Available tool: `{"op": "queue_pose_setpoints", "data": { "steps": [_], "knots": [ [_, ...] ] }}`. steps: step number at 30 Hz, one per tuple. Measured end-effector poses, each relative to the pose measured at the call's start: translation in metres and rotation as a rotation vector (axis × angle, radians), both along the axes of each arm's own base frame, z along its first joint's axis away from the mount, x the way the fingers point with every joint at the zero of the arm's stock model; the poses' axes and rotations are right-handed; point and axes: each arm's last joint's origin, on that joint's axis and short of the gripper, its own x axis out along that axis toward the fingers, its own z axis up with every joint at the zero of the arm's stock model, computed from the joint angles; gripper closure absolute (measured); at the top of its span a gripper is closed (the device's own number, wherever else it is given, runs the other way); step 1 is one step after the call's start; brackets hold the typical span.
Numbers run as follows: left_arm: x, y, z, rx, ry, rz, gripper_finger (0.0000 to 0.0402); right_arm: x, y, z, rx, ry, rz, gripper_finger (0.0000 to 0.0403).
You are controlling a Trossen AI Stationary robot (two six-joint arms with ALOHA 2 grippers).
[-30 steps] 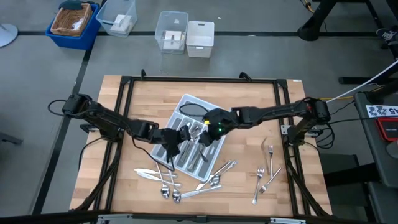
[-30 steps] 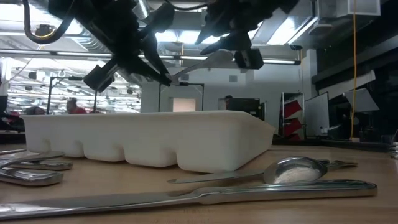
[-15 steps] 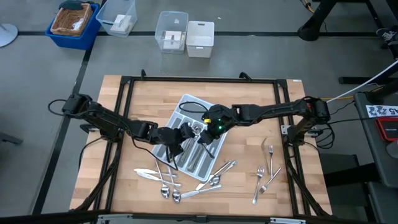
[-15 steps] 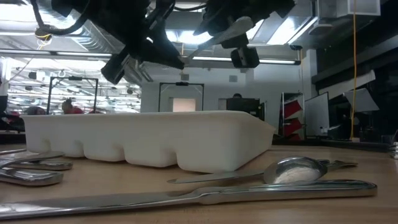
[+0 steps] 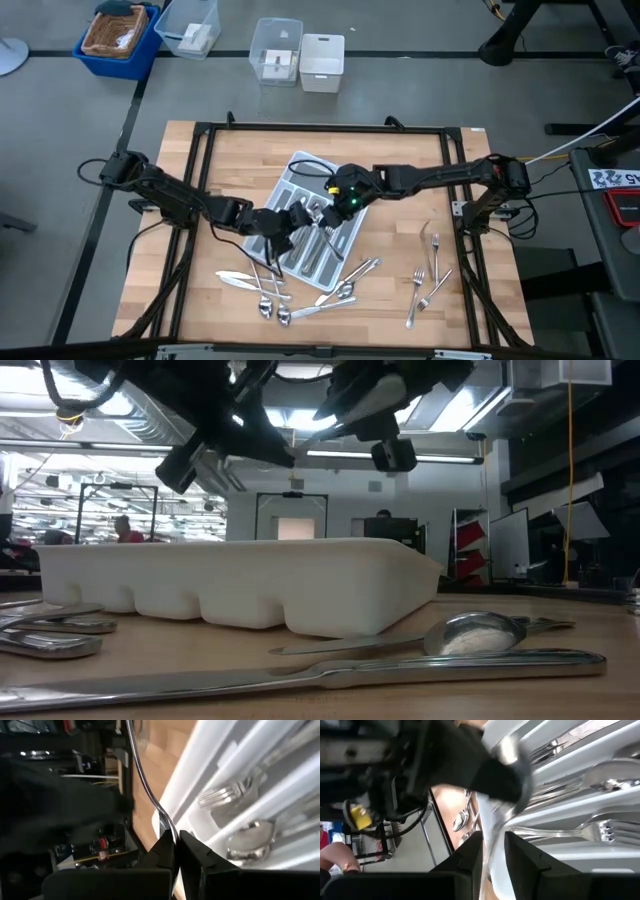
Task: Sort silverware
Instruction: Put the silver spoon into the white cutlery tray
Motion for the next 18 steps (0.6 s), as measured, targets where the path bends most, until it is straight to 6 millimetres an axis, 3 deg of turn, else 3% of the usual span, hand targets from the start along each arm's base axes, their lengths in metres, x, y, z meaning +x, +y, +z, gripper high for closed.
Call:
{"op": "queue_pose_setpoints", "data": {
  "steps": [18],
  "knots": [
    [0.0043, -0.0012, 0.0097, -0.005, -0.113, 0.03, 0.0398, 0.0, 0.0003, 0.0011, 0.047, -0.009, 0.051, 0.0318]
  ]
}}
